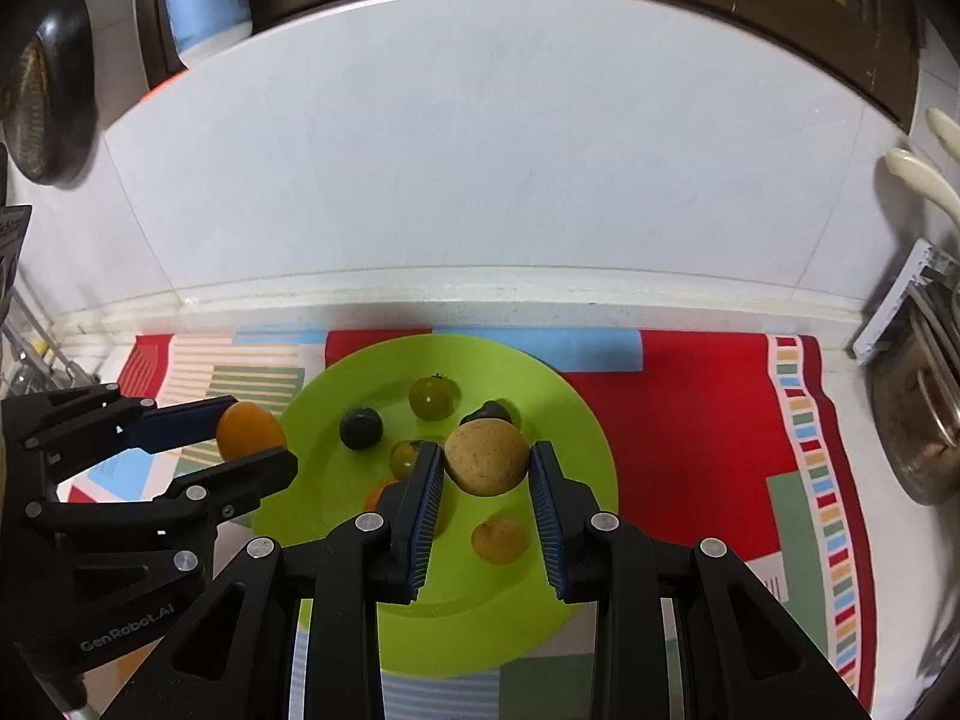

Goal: Organize fruits
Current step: 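Open both grippers to drop the orange and fruit onto the plate, then move both open grippers back toward the last two oranges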

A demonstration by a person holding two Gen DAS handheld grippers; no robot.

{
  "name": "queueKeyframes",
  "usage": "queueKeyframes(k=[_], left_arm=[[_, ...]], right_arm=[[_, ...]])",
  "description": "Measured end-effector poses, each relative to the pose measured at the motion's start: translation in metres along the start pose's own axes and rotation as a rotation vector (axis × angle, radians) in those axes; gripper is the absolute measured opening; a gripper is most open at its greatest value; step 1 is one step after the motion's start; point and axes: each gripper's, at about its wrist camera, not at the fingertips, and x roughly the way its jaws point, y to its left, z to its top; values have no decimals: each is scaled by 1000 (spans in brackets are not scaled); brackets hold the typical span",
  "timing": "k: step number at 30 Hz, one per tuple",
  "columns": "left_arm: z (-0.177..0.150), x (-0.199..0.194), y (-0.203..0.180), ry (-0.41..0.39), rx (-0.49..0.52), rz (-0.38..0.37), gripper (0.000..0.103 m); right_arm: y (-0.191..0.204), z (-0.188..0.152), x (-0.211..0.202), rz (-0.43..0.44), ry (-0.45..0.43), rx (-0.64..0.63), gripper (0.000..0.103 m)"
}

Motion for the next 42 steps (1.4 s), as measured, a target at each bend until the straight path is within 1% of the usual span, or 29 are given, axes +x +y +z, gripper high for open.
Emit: queueKeyframes(k=[6,11,13,15,17,18,22,25,28,30,31,37,40,42], left_arm=[[1,13,-1,41,17,-22,38],[3,13,-1,30,25,-18,39],[3,12,0,27,27,-6,40],[2,8,1,16,26,7,41],[0,2,2,4,25,19,43],[-2,-2,2,-8,28,28,45],[-8,-20,1,-55,43,58,48],[-14,-35,0,-94,46,75,54],[-21,-50,-2,-130,56,86,56],[-27,-63,-2,-159,52,93,60],[-29,-67,-2,-167,53,95,62],[-46,-95,-2,-220,49,102,69],[-56,-108,-2,-241,53,108,71],[-63,-117,-3,-256,57,110,73]], right_arm=[[-1,0,14,10,21,-5,31],[-4,-1,20,28,33,4,31],[-5,-1,22,31,43,10,32],[-7,-1,22,28,46,19,39],[-7,-2,20,18,43,19,39],[-8,-2,18,15,42,19,39],[-8,-6,5,7,20,24,39],[-6,-8,-8,8,1,27,39],[-1,-12,-25,13,-29,17,40],[3,-15,-35,17,-48,12,47],[6,-18,-41,17,-59,5,48],[20,-32,-67,29,-97,-11,48],[25,-39,-79,30,-117,-11,53],[30,-45,-89,27,-133,-19,53]])
